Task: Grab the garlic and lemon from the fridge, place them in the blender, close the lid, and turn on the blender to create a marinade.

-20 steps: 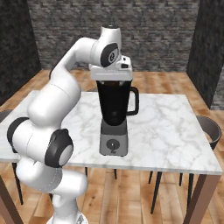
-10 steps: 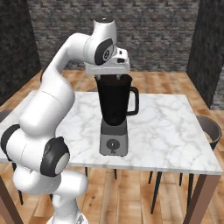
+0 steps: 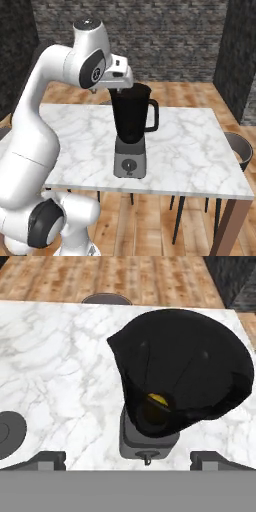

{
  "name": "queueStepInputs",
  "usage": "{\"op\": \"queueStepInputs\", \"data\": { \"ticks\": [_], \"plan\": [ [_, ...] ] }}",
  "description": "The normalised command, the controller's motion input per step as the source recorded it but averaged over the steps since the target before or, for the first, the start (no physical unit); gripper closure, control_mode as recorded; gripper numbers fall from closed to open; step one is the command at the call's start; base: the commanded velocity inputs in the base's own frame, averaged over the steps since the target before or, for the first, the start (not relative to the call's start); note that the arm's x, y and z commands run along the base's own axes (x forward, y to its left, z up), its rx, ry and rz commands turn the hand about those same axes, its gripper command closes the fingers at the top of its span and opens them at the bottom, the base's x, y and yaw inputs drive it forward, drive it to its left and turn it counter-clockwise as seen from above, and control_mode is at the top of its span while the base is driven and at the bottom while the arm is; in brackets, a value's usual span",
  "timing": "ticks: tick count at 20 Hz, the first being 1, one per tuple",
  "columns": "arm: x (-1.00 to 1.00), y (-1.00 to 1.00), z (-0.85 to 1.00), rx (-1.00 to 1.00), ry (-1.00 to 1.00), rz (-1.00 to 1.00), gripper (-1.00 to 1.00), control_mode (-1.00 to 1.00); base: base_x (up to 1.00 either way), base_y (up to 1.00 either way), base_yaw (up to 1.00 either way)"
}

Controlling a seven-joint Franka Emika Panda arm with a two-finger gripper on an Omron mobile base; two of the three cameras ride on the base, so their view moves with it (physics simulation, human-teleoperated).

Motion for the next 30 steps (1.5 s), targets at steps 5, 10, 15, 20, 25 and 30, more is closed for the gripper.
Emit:
{"op": "queueStepInputs", "data": {
  "ticks": [5, 10, 15, 20, 25, 30],
  "plan": [
    [-0.97, 0.56, -0.3, 0.01, 0.0, -0.11, -1.0, -1.0, 0.0, 0.0, 0.0],
    [-0.42, 0.31, -0.69, 0.0, 0.1, -0.06, -1.0, -1.0, 0.0, 0.0, 0.0],
    [-0.01, 0.08, -0.65, 0.0, 0.14, 0.0, -1.0, -1.0, 0.0, 0.0, 0.0],
    [-0.29, 0.0, -0.17, 0.0, -0.08, -0.02, -1.0, 1.0, -0.18, -0.02, -0.04],
    [0.0, 0.0, 0.0, 0.0, 0.0, 0.0, -1.0, 1.0, -0.82, -0.23, -0.51],
    [0.0, 0.0, 0.0, 0.0, 0.0, 0.0, -1.0, 1.0, -0.35, -0.15, -0.78]
  ]
}}
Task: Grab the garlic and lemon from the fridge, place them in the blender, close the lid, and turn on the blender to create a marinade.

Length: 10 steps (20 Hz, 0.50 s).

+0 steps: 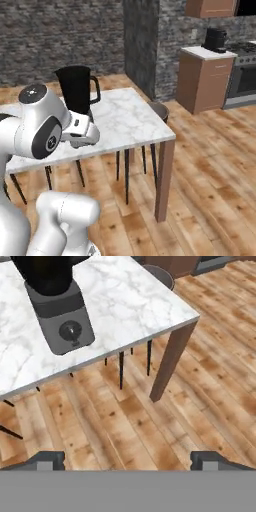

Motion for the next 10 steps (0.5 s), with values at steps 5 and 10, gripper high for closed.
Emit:
{"op": "queueStepInputs", "data": {
  "ticks": [5, 10],
  "plan": [
    [0.0, 0.0, 0.0, 0.0, 0.0, 0.0, -1.0, 1.0, 0.2, -0.45, -0.85],
    [0.0, 0.0, 0.0, 0.0, 0.0, 0.0, -1.0, 1.0, 0.64, -0.57, -0.76]
  ]
}}
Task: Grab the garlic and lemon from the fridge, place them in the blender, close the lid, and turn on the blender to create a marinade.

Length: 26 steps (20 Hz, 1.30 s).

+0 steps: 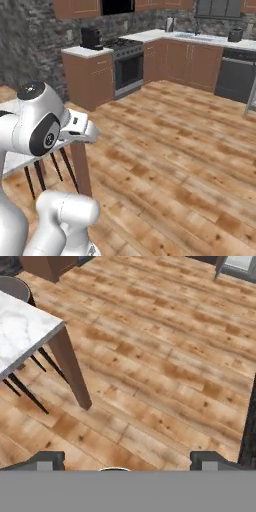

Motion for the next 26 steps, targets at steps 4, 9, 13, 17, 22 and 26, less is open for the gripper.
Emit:
{"op": "queueStepInputs", "data": {
  "ticks": [4, 9, 13, 17, 22, 26],
  "plan": [
    [0.0, 0.0, 0.0, 0.0, 0.0, 0.0, -1.0, 1.0, 0.78, -0.63, -0.7],
    [0.0, 0.0, 0.0, 0.0, 0.0, 0.0, -1.0, 1.0, 0.97, -0.41, -0.63],
    [0.0, 0.0, 0.0, 0.0, 0.0, 0.0, -1.0, 1.0, 1.0, -0.02, -0.44],
    [0.0, 0.0, 0.0, 0.0, 0.0, 0.0, -1.0, 1.0, 1.0, 0.0, -0.23],
    [0.0, 0.0, 0.0, 0.0, 0.0, 0.0, -1.0, 1.0, 1.0, 0.0, -0.05],
    [0.0, 0.0, 0.0, 0.0, 0.0, 0.0, -1.0, 1.0, 1.0, -0.07, 0.0]
  ]
}}
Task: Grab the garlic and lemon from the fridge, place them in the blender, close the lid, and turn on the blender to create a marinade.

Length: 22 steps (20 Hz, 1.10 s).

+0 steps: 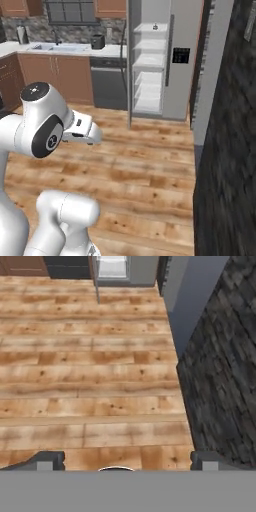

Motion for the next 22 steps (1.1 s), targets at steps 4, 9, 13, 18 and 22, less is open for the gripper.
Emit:
{"op": "queueStepInputs", "data": {
  "ticks": [4, 9, 13, 18, 22],
  "plan": [
    [0.0, 0.0, 0.0, 0.0, 0.0, 0.0, -1.0, 1.0, 1.0, -0.2, 0.02],
    [0.0, 0.0, 0.0, 0.0, 0.0, 0.0, -1.0, 1.0, 1.0, -0.29, 0.06],
    [0.0, 0.0, 0.0, 0.0, 0.0, 0.0, -1.0, 1.0, 1.0, -0.35, 0.1],
    [0.0, 0.0, 0.0, 0.0, 0.0, 0.0, -1.0, 1.0, 1.0, -0.44, 0.13],
    [0.0, 0.0, 0.0, 0.0, 0.0, 0.0, -1.0, 1.0, 1.0, -0.47, 0.13]
  ]
}}
